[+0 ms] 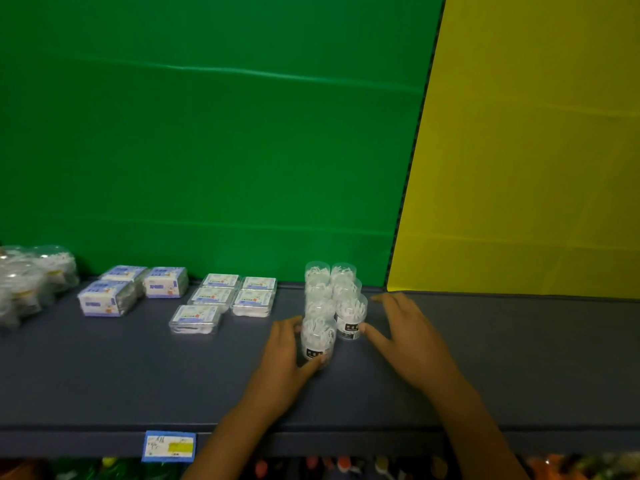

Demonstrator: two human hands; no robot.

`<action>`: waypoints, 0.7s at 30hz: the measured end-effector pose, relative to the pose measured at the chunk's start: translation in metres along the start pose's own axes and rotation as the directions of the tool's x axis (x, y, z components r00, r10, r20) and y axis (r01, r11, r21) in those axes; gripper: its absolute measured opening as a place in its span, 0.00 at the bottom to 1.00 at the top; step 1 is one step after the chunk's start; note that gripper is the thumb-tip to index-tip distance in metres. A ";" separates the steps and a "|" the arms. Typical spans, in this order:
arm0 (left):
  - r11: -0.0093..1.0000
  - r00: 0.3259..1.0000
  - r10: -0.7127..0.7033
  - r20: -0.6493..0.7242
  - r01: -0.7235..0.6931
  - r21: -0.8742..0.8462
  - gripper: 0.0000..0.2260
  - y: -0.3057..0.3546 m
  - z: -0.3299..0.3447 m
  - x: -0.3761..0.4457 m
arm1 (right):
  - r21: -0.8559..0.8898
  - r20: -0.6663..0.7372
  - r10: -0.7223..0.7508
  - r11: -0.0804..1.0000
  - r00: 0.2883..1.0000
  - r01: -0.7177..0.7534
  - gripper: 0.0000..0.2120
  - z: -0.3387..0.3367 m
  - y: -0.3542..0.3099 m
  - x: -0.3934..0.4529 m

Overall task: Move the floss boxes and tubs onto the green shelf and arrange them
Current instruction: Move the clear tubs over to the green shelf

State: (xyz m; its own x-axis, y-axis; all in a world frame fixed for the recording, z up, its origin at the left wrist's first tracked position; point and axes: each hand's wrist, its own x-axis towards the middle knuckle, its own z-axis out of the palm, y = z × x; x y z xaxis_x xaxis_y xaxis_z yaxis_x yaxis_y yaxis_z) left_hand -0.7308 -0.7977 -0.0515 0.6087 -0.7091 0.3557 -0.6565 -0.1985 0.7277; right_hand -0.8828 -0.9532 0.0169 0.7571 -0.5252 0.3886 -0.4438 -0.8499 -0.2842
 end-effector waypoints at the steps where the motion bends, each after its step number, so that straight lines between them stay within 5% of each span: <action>1: 0.999 1.000 -0.017 0.015 0.016 0.041 0.33 -0.002 -0.007 -0.001 | 0.006 0.002 -0.006 1.000 1.000 0.006 0.25 0.000 -0.003 0.000; 11: 0.830 0.999 0.041 -0.023 -0.021 0.557 0.27 -0.007 -0.126 -0.018 | -0.001 -0.002 -0.119 0.993 0.993 0.119 0.27 0.005 -0.069 0.008; 21: 0.694 0.989 0.019 -0.146 0.092 0.714 0.28 -0.046 -0.238 -0.090 | 0.016 0.079 -0.251 0.968 0.965 0.251 0.29 0.031 -0.188 -0.008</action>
State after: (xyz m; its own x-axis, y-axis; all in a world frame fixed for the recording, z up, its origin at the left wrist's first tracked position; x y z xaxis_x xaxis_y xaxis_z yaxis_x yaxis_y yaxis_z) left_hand -0.6496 -0.5637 0.0227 0.6548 -0.6063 0.4512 -0.7174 -0.6865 0.1187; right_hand -0.7902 -0.7882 0.0400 0.8796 -0.2897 0.3774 -0.2319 -0.9537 -0.1917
